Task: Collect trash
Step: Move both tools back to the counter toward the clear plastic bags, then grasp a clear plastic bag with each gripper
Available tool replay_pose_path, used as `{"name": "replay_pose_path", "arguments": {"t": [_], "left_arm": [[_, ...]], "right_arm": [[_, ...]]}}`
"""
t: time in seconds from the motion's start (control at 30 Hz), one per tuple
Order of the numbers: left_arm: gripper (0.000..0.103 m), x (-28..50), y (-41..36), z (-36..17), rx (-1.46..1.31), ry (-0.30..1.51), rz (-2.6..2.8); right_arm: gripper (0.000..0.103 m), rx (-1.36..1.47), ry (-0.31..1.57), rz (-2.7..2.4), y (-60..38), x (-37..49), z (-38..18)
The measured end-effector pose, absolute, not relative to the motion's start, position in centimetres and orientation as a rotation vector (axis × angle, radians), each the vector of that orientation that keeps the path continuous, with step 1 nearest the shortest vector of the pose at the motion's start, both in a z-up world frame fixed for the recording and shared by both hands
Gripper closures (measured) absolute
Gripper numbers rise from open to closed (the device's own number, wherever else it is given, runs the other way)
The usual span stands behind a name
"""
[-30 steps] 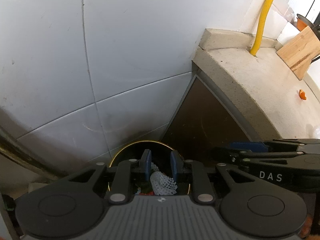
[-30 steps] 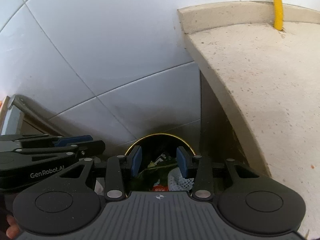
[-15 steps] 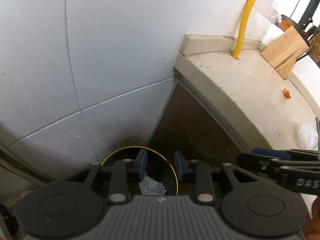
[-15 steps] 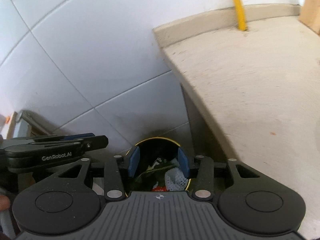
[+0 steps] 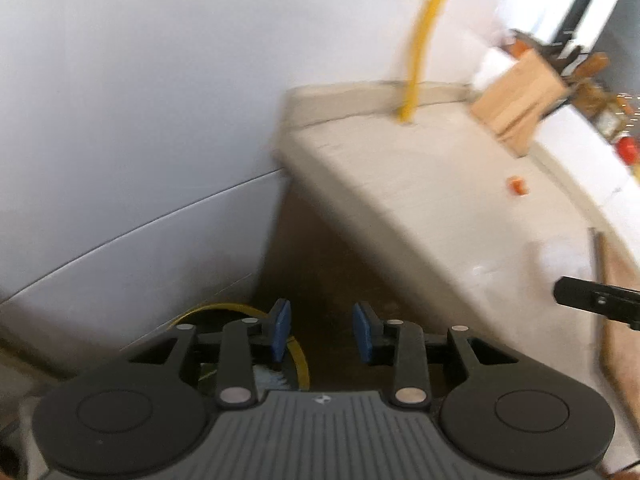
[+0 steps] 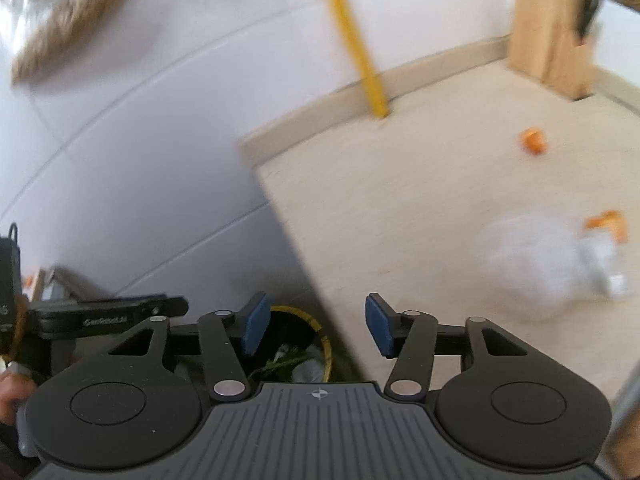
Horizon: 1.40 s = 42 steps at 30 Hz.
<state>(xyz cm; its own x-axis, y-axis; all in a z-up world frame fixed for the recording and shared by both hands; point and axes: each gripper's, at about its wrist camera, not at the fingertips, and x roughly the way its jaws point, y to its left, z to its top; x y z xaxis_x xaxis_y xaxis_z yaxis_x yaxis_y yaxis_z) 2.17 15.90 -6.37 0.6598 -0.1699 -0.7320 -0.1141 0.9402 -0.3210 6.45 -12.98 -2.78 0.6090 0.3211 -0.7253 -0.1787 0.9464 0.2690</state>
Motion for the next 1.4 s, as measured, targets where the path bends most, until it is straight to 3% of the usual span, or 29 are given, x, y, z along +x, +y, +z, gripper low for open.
{"name": "replay_pose_path", "arguments": {"t": [0.17,0.57,0.97,1.03,1.1,1.2,1.27,1.33,1.4], "left_arm": [[0.062,4.2,10.3,-3.3,-0.277,0.782,-0.177],[0.058,10.4,-2.6,-1.7,-0.053,0.769,-0.482],[0.058,13.8,-6.8,-3.9,-0.026,0.843,-0.544],[0.059,14.1,-7.1,-4.3,-0.024,0.857,-0.54],[0.069,14.0,-7.2,-4.4,-0.02,0.865,-0.543],[0.076,13.2,-6.6,-3.9,-0.031,0.863,-0.552],[0.077,12.6,-5.8,-3.3,-0.052,0.858,-0.56],[0.077,12.4,-5.2,-2.8,-0.059,0.846,-0.554],[0.076,12.6,-4.7,-2.6,-0.052,0.83,-0.55]], "right_arm": [[0.038,0.196,0.798,0.174,-18.6,5.7,-0.7],[0.036,0.238,0.788,-0.027,-27.7,6.4,-1.2],[0.036,0.359,0.858,0.041,-30.1,8.9,-3.6],[0.04,0.369,0.874,0.061,-30.1,9.3,-4.1],[0.057,0.361,0.901,0.081,-29.9,9.6,-4.6],[0.064,0.339,0.904,0.111,-29.7,9.3,-4.4],[0.07,0.351,0.905,0.133,-29.9,8.9,-4.0],[0.087,0.358,0.907,0.15,-30.1,8.3,-3.4],[0.091,0.351,0.907,0.15,-30.4,8.0,-2.9]]}}
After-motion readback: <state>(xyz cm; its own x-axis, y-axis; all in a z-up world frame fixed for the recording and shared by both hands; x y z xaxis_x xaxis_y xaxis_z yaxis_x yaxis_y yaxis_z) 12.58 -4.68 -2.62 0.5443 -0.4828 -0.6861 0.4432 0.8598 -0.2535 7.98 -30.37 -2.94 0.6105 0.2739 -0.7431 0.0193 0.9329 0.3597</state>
